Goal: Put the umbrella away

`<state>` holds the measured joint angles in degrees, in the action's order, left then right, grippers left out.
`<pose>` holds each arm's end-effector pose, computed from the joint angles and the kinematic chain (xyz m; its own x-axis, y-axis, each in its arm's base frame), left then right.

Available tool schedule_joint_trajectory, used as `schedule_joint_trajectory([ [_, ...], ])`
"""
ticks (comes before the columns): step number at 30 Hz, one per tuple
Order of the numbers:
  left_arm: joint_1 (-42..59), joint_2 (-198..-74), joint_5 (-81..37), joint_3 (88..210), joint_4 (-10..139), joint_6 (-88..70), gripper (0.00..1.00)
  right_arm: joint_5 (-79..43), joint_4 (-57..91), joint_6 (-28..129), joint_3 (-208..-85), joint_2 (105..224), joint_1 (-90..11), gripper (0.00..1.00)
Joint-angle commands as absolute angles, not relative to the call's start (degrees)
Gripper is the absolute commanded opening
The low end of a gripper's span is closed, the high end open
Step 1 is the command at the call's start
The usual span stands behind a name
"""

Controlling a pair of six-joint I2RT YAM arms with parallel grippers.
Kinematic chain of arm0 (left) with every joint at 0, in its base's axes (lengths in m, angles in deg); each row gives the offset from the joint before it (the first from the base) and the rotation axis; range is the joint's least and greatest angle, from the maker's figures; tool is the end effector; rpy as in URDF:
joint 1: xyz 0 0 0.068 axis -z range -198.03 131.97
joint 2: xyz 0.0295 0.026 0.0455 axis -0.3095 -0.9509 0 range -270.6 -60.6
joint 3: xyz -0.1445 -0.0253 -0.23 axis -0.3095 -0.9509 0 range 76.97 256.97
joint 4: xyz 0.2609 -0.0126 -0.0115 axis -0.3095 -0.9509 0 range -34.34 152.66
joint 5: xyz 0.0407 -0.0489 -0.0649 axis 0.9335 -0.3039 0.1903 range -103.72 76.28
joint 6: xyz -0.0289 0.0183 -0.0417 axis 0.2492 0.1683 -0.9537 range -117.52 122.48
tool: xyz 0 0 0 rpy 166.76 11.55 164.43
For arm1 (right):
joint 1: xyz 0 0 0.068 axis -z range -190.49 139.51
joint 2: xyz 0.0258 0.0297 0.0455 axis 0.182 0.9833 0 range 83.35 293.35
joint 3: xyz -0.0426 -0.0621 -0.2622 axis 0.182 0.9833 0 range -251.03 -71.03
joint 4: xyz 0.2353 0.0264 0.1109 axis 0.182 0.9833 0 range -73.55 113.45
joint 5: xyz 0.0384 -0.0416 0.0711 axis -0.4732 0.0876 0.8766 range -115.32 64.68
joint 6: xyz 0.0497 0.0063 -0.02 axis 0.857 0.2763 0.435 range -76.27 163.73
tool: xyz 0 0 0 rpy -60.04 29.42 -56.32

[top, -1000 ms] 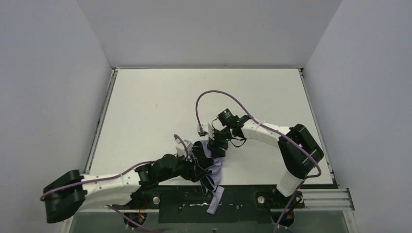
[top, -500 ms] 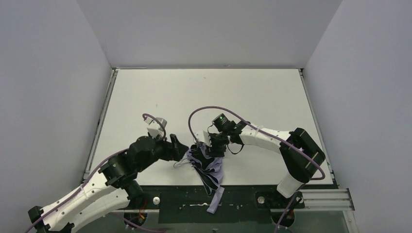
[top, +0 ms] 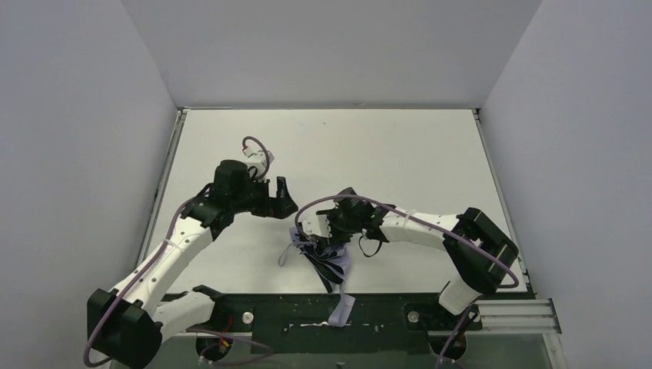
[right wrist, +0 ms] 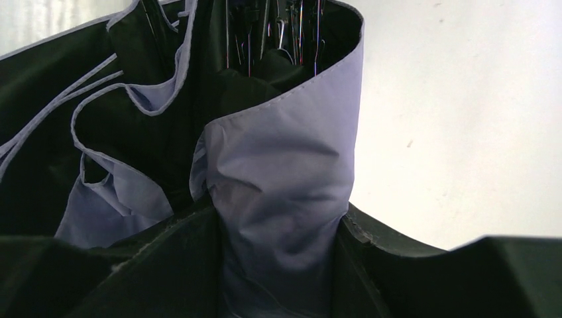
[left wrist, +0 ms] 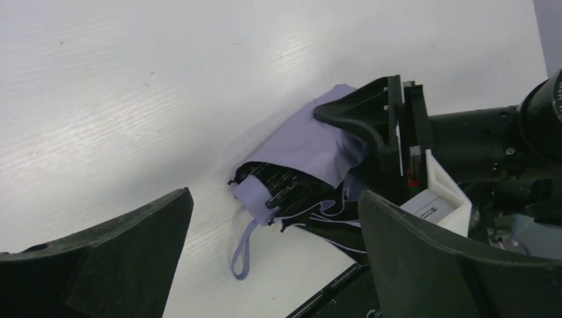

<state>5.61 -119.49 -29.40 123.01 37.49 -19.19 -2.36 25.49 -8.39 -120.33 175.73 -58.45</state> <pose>0.1987 -0.0975 0.2768 -0.7390 -0.0646 -0.6706 0.3317 0.8315 -0.4456 0.2016 0.2443 0.1695 0.3418 -0.7062 -0.6200 -0.9356 -0.1934 -0.2955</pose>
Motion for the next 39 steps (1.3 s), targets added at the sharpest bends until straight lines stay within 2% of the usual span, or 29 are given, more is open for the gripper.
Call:
schedule_joint_trajectory([
  [1, 5.26, -126.39, -41.00, 130.64, 42.11, -10.04, 0.95, -12.81, 19.79, -13.45, -115.03, 176.36, -59.43, 0.12],
  [7, 5.07, -136.34, -43.88, 135.66, 40.53, -3.06, 0.95, -11.44, 10.52, -18.69, -108.70, 173.33, -59.67, 0.13],
  [17, 5.21, -146.92, -56.85, 138.85, 40.64, 8.71, 0.94, -10.47, 11.17, -21.30, -108.82, 173.06, -59.66, 0.12],
  [39, 10.31, -160.29, -59.57, 138.26, 37.36, 15.40, 0.87, -11.75, 8.98, -19.70, -107.65, 173.17, -59.67, 0.12],
])
